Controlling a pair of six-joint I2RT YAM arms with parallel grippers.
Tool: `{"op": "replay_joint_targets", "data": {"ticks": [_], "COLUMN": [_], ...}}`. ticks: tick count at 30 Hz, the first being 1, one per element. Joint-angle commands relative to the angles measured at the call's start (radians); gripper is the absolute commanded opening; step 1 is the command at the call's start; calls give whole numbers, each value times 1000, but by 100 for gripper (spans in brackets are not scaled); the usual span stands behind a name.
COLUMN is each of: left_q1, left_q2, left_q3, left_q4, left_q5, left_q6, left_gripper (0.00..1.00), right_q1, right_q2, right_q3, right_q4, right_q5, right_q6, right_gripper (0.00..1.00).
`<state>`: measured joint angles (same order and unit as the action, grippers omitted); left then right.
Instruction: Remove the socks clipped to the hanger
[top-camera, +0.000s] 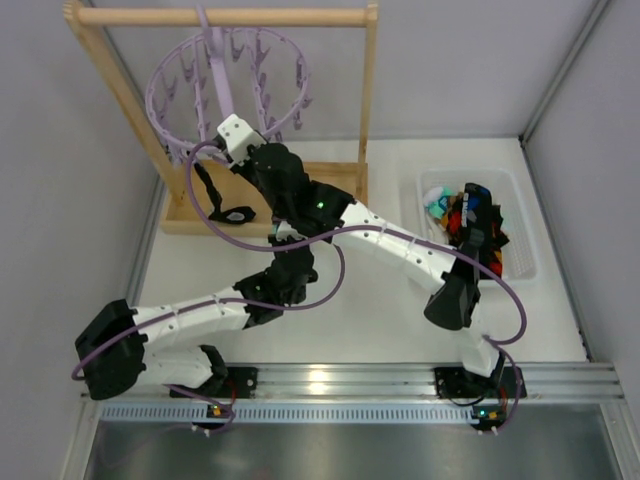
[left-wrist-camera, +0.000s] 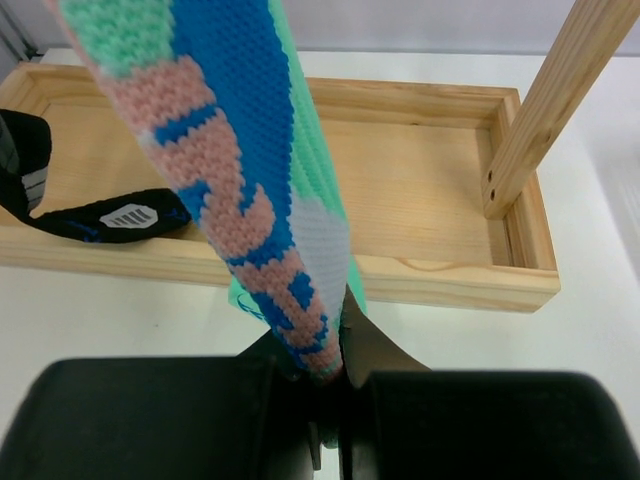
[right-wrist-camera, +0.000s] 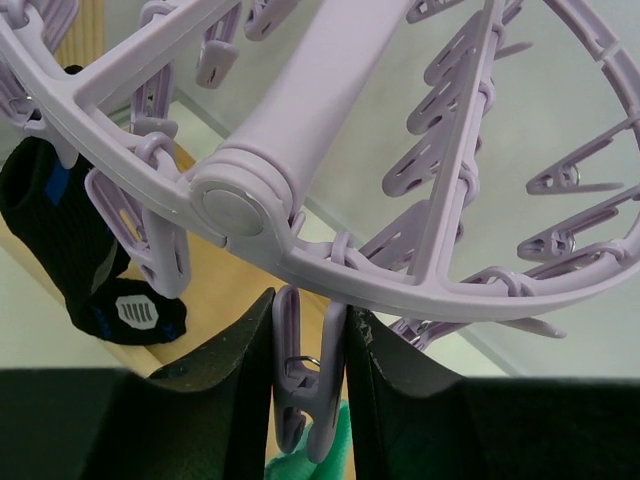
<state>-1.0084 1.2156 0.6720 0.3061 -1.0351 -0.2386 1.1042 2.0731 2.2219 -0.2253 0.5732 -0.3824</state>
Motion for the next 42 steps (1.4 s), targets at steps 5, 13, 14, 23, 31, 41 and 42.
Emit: {"op": "replay_joint_targets", "data": {"ticks": [5,13,14,23,31,41,42], "left_q1": [-1,-4,-4,-4,-2,-4,-2], "left_q2": [-27,-63,-74,-275,-263,20,50], "left_q3": [-95,-126,-129,-170,-86,254,337], "left_q4": [-21,-65,-65,-62,-62,-64,-64], "left_q5": [92,121,142,366,682,883,892], "left_q6": [-120,-174,-174,-149,-84,-22,-7], "left_gripper": [0,0,0,0,0,0,0], "right_q1": [2,-17,-17,-24,-27,-106,-104], "right_q2": [-64,-82,-84,-255,-694,-1254,-1324], "right_q3": [6,-24,-27,-275,-714,-1025,-1044], "right_q4": [83,86,83,112,156,-196,-224], "right_q5": [-70,-108,-107,-114,-138,291,318], "right_q6": [57,102,105,197,295,499,508], "right_gripper": [22,17,18,60,68,79,79]}}
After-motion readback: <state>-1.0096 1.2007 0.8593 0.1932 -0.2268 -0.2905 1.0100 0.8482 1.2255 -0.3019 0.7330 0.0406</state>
